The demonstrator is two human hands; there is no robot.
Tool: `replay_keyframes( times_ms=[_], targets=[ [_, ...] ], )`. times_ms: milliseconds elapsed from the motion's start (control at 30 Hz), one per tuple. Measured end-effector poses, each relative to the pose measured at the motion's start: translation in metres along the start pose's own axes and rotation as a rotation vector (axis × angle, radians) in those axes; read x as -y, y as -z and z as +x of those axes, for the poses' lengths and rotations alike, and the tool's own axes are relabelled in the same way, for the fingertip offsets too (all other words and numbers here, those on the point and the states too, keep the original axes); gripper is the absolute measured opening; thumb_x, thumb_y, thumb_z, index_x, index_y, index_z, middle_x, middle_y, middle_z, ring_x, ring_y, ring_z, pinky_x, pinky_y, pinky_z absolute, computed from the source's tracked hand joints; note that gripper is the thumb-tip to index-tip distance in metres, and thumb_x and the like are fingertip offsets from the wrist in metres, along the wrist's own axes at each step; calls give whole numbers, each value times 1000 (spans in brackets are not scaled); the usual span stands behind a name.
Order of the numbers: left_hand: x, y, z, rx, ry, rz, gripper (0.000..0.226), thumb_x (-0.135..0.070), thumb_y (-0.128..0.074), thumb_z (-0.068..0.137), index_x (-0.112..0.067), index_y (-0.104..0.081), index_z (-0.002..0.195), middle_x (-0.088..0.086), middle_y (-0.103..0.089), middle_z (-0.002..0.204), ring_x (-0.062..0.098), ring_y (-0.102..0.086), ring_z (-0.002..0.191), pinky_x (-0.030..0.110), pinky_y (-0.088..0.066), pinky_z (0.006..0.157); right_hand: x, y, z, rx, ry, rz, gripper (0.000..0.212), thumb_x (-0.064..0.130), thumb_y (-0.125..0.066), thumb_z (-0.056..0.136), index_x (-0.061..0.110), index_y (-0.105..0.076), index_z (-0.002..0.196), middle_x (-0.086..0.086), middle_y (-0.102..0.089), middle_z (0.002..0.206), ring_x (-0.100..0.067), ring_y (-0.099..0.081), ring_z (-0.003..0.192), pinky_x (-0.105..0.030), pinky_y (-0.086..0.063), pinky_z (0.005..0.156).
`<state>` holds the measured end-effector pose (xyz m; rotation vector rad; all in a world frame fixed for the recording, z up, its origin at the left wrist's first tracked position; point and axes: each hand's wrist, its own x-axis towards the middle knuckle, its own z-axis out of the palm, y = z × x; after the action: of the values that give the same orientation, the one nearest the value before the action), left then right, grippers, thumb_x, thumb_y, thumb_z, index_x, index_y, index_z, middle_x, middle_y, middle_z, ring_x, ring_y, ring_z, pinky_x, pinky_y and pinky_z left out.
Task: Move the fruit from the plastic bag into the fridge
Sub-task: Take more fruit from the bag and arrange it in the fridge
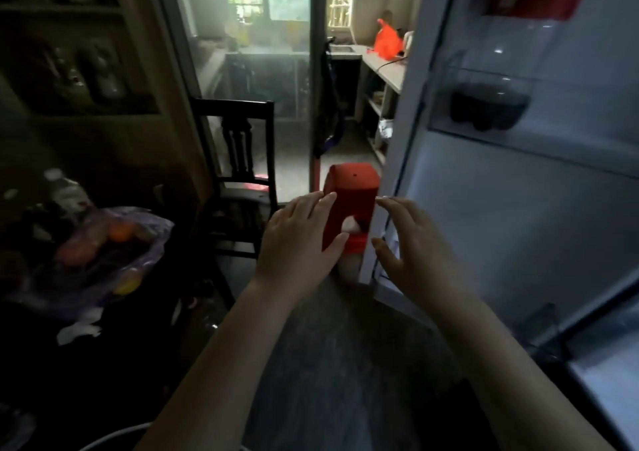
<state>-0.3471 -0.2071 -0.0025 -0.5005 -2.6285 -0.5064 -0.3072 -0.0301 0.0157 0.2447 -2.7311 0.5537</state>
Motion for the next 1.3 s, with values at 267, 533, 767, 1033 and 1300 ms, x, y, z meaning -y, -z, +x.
replay_keyframes(
  times_ms=[267,533,767,1033,1300],
  targets=[
    [145,20,9,-27,225,56,58,-43,-58,86,-18,-46,136,4,-48,139,23,-41,130,42,-34,105,93,-89,97,91,187,90,60,28,-58,90,22,-33,143,3,-36,146,-12,-33,133,-18,-29,102],
    [255,40,-26,-30,424,154,55,-45,-54,88,-18,-45,136,2,-49,136,21,-43,126,39,-36,100,171,-173,151,260,392,165,59,23,-60,89,15,-37,142,-3,-41,144,-18,-34,134,-18,-22,102],
    [317,45,-51,-62,626,192,57,-39,-62,84,-15,-49,133,5,-52,133,25,-47,124,42,-38,98,214,-232,190,343,554,244,55,21,-61,87,14,-41,139,-3,-45,138,-21,-40,128,-24,-30,103],
    [380,12,-73,23,857,195,57,-39,-56,90,-11,-44,138,7,-48,138,24,-44,127,37,-35,102,239,-325,236,500,677,301,56,19,-61,88,11,-41,139,-4,-46,141,-22,-40,130,-27,-33,104],
    [447,-33,-56,91,1047,172,58,-35,-50,93,-15,-33,145,3,-41,144,20,-38,131,32,-30,106,258,-424,306,715,781,373,54,19,-57,89,12,-41,140,-2,-42,145,-18,-36,135,-37,-37,108]
  ],
)
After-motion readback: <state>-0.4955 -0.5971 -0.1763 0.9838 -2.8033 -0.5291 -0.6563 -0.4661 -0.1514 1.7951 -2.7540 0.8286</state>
